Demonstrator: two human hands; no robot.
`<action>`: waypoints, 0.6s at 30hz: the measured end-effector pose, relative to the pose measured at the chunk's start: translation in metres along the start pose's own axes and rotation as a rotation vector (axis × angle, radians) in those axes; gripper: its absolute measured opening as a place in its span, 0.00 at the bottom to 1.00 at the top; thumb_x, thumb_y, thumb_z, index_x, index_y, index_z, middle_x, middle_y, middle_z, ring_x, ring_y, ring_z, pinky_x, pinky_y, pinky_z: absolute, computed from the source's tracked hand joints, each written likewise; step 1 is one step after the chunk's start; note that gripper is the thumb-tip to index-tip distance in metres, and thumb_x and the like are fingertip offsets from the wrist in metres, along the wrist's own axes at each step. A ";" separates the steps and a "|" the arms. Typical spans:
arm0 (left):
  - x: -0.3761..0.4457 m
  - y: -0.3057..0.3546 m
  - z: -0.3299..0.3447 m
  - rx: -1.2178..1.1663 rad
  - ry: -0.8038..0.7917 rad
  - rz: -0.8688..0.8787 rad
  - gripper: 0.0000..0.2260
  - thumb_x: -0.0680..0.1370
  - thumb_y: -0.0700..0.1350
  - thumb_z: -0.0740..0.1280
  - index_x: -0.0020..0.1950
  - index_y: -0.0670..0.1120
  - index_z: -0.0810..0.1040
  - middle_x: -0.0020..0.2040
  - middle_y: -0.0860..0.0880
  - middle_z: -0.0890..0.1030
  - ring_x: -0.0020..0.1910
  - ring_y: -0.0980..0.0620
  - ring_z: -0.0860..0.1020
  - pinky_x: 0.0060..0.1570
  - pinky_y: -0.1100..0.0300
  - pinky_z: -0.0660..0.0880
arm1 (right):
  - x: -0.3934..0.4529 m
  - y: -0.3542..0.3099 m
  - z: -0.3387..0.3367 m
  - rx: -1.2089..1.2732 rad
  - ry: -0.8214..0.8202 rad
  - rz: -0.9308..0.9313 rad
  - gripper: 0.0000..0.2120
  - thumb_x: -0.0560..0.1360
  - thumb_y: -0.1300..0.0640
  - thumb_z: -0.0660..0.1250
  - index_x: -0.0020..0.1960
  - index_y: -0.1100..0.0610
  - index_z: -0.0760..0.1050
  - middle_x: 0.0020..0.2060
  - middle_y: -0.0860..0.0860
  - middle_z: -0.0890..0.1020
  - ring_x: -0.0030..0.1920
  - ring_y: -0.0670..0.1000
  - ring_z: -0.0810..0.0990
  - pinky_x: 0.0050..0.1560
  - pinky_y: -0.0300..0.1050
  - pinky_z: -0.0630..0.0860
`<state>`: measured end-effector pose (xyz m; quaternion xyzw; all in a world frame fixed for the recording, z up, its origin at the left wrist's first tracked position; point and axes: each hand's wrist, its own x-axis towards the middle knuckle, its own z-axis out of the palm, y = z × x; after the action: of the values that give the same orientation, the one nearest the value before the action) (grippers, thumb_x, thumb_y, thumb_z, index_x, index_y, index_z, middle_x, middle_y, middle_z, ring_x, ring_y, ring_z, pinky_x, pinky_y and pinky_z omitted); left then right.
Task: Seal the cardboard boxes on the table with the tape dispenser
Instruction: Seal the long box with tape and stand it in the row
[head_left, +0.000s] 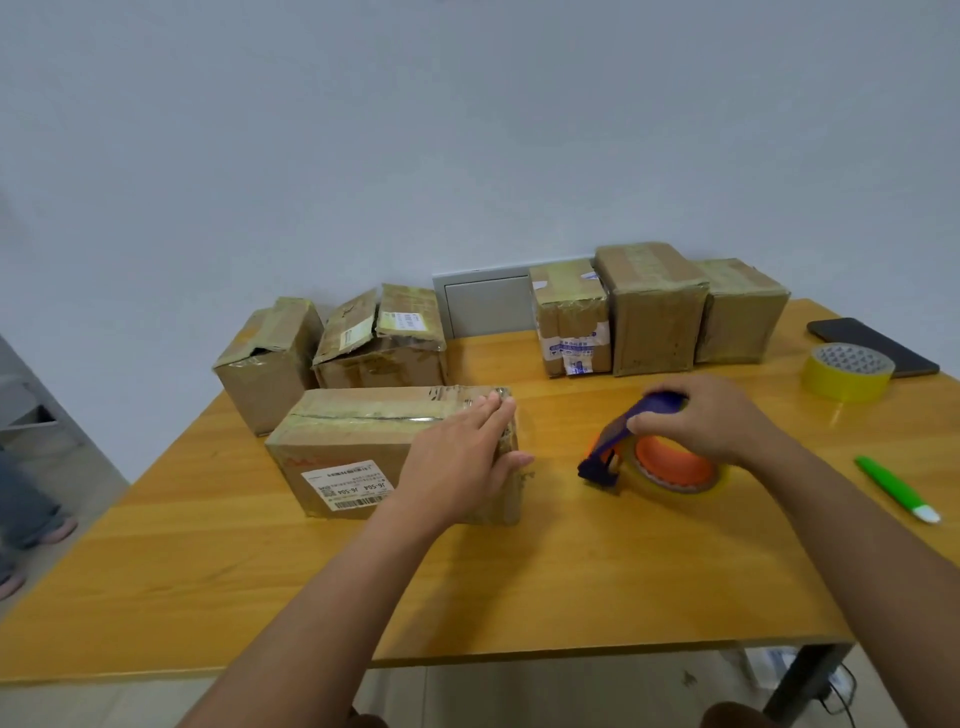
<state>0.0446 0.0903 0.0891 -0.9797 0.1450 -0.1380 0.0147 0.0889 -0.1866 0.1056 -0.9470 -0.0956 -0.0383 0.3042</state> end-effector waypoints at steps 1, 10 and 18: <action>0.000 0.000 0.000 -0.005 0.011 0.007 0.30 0.81 0.65 0.51 0.80 0.53 0.53 0.80 0.53 0.55 0.78 0.54 0.55 0.70 0.53 0.65 | -0.006 0.007 0.005 0.063 0.058 0.005 0.18 0.71 0.45 0.74 0.56 0.51 0.78 0.50 0.50 0.80 0.49 0.51 0.76 0.41 0.41 0.73; -0.001 -0.001 0.009 0.014 0.088 0.033 0.26 0.82 0.62 0.51 0.79 0.56 0.55 0.80 0.52 0.55 0.79 0.52 0.52 0.77 0.51 0.52 | -0.015 0.019 0.006 0.365 0.236 -0.022 0.20 0.68 0.46 0.76 0.57 0.51 0.79 0.47 0.47 0.80 0.46 0.48 0.77 0.40 0.39 0.70; -0.003 -0.001 0.003 -0.030 0.078 0.035 0.20 0.81 0.60 0.55 0.72 0.59 0.68 0.78 0.53 0.60 0.78 0.53 0.57 0.76 0.48 0.54 | -0.002 -0.012 -0.012 0.570 0.379 -0.113 0.14 0.74 0.53 0.73 0.57 0.53 0.79 0.44 0.47 0.80 0.43 0.46 0.76 0.40 0.41 0.71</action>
<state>0.0432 0.0916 0.0854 -0.9710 0.1647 -0.1734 -0.0034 0.0840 -0.1849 0.1218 -0.7931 -0.0966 -0.2020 0.5664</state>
